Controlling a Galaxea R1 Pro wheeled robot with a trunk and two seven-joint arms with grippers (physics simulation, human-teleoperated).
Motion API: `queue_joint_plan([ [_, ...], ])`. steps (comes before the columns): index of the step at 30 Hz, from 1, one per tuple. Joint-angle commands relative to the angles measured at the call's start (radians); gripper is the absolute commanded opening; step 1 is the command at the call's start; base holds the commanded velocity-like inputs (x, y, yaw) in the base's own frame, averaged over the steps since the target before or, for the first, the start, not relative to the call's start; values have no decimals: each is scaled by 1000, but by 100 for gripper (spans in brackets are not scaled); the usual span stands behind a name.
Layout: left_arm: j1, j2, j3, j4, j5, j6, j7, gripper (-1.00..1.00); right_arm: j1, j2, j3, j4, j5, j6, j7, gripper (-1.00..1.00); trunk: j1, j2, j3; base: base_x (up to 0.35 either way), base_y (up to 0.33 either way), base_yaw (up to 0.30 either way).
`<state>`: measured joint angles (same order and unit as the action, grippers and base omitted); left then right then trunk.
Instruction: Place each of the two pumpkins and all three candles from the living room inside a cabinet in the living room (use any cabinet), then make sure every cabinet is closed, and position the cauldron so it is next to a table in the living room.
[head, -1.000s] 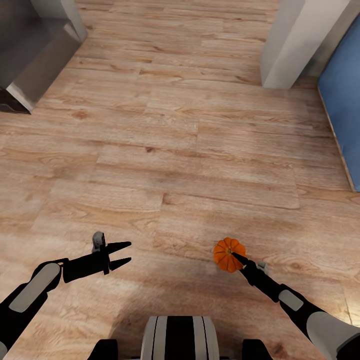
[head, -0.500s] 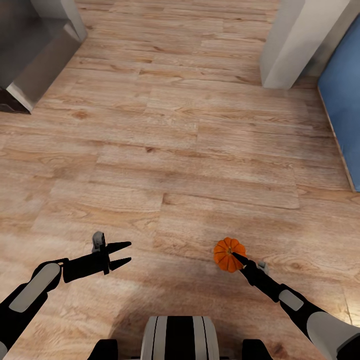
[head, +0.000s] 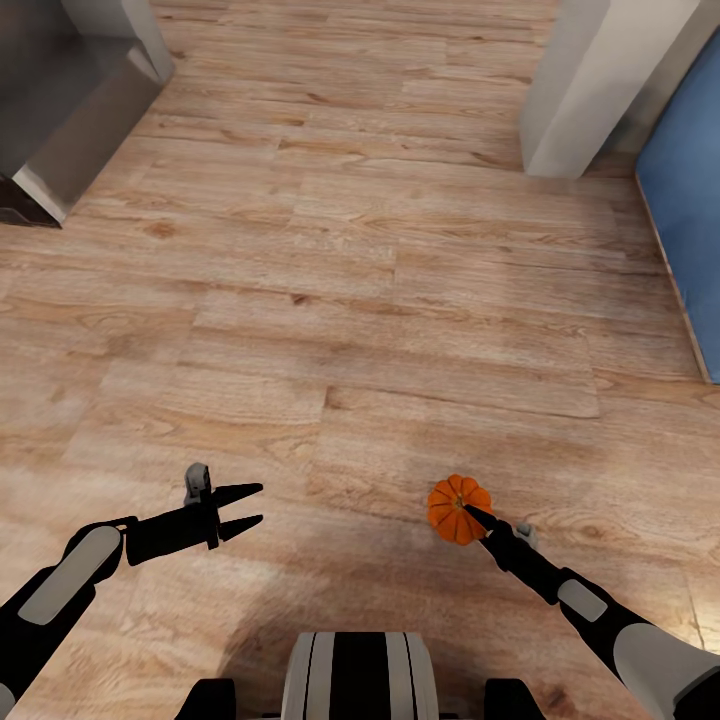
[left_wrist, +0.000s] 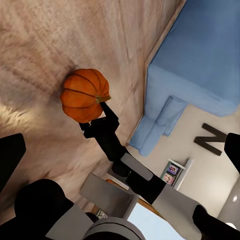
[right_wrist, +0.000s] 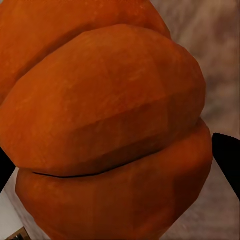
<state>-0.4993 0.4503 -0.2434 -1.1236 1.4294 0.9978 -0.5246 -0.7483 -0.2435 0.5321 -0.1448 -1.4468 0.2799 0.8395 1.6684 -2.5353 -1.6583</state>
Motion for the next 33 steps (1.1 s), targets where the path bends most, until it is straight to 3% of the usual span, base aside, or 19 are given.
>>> queue_joint_plan([
  [1, -1, 1, -2, 1, -3, 1, -6, 100, 0, 0, 15, 2, -5, 5, 0, -100, 0, 0, -1, 0, 0, 0],
  [18, -1, 1, -2, 1, -3, 1, -6, 100, 0, 0, 16, -6, -4, 5, 6, -100, 0, 0, -1, 0, 0, 0],
  [33, -1, 1, -2, 1, -3, 1, -6, 100, 0, -9, 14, -190, -4, 17, 10, -100, 0, 0, -1, 0, 0, 0],
])
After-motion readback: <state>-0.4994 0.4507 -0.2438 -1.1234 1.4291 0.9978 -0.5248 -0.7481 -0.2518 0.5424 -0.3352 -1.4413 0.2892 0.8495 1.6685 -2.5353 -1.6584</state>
